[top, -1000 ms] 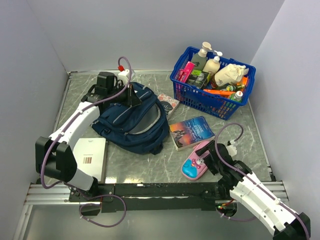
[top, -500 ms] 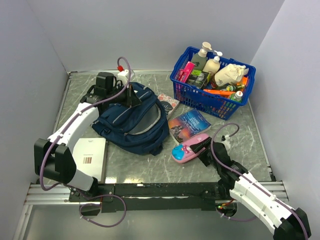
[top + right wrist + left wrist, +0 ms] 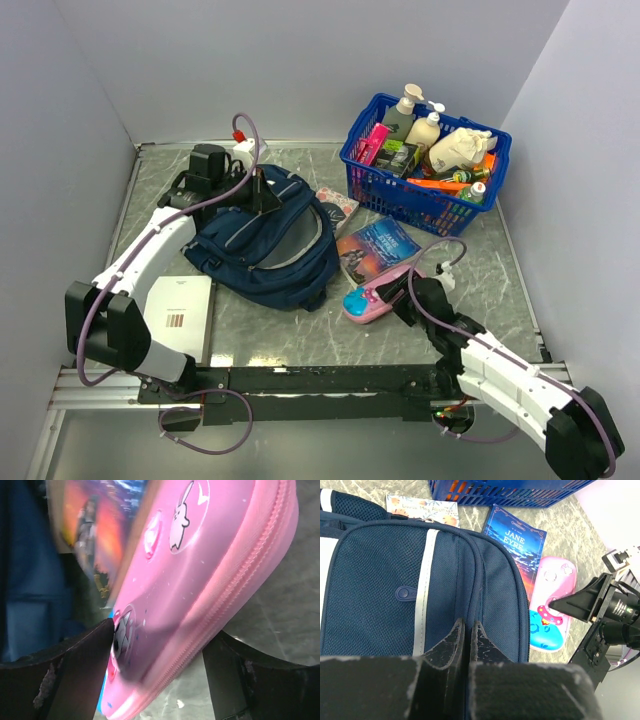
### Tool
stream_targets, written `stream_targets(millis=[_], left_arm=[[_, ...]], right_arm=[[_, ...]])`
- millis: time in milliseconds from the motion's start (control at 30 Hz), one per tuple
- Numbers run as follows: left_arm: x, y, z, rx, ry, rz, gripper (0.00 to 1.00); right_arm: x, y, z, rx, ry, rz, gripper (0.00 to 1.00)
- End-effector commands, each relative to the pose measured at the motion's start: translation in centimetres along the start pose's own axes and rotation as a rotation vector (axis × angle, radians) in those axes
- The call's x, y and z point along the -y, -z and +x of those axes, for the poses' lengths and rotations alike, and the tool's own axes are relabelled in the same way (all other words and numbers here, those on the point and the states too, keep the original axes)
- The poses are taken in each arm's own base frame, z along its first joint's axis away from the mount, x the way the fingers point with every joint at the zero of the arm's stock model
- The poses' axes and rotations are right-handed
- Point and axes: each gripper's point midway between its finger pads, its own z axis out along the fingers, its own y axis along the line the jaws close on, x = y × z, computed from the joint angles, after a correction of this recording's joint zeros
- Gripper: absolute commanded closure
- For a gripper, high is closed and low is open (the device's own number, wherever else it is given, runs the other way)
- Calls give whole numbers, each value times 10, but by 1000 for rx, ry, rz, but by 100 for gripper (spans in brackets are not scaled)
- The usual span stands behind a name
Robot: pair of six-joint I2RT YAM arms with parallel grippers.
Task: Pack the student bag
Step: Pick up the stationery from the center of the board.
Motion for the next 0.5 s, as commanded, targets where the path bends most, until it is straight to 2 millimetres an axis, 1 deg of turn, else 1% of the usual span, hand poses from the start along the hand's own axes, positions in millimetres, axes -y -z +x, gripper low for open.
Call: stream_targets(millis=[0,33,67,100,133,167,200,233,267,300,333,367,433,467], left_arm=[[40,21,-40,132,-89,120,99],[40,22,-40,134,-94,118,99],[41,22,-41,132,-95,124,99],[41,22,-39,127,-96,126,99],[42,23,-40,128,-103,127,99],[43,23,-39,125,-105,131,99],[43,24,-37,117,-111,132,99],[44,25,-38,117,-117,131,99],[45,27,-38,115,-124,132,99],[46,29,-37,109,-135,130,99],[47,31,-37,107,-144,132,99],[49,34,-37,107,-152,131,99],[50,37,-34,97,-164,133,99],[51,38,-32,94,-168,136,99]], right_arm=[[-26,2,-13,27,-6,-36,35],[-27,3,-14,28,-8,-30,39],[-28,3,-14,25,-7,-33,46],[-28,5,-15,25,2,-35,52],[-35,9,-16,26,-1,-66,56],[-38,12,-17,26,11,-84,63],[-42,16,-18,25,17,-103,68],[-53,24,-23,35,22,-150,73],[-58,29,-22,23,43,-174,84],[-59,36,-22,18,48,-184,87],[-67,43,-25,20,46,-210,90],[-72,48,-23,-1,55,-235,91],[-88,63,-25,-10,57,-308,92],[-95,70,-22,-35,67,-343,93]])
